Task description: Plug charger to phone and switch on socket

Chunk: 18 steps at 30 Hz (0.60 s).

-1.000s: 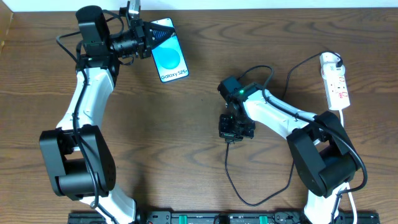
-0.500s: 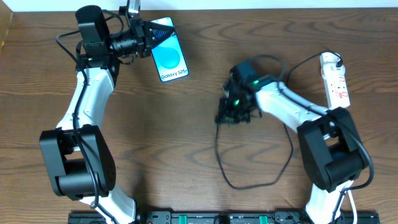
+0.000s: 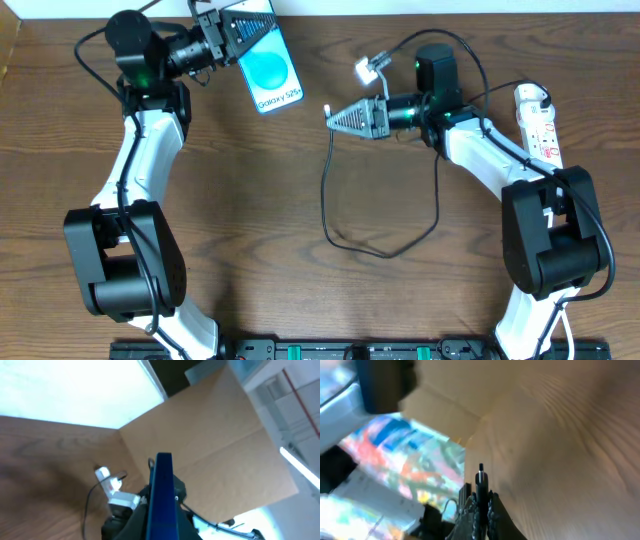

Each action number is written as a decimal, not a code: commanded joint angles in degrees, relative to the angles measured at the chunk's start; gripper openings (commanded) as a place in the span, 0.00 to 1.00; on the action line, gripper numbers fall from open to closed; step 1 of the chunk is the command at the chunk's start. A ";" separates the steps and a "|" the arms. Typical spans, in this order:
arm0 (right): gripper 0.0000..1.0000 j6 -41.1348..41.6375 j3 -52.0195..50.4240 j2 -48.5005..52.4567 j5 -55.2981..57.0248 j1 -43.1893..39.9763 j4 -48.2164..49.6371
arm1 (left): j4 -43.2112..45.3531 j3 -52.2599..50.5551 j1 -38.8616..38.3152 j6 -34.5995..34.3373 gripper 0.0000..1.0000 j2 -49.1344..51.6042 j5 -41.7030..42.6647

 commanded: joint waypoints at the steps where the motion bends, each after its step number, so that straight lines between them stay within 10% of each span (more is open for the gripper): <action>1: 0.01 11.17 0.52 0.09 -7.37 0.74 8.59 | 0.79 0.76 0.04 -5.29 0.08 -0.87 -2.40; 7: 0.01 22.25 0.52 0.09 -8.52 1.53 25.42 | 0.70 0.76 0.04 -5.29 0.07 -0.87 -5.66; 18: 0.01 25.83 0.52 0.09 -8.59 3.28 28.09 | 0.00 0.76 0.02 -5.27 0.07 -0.87 -12.50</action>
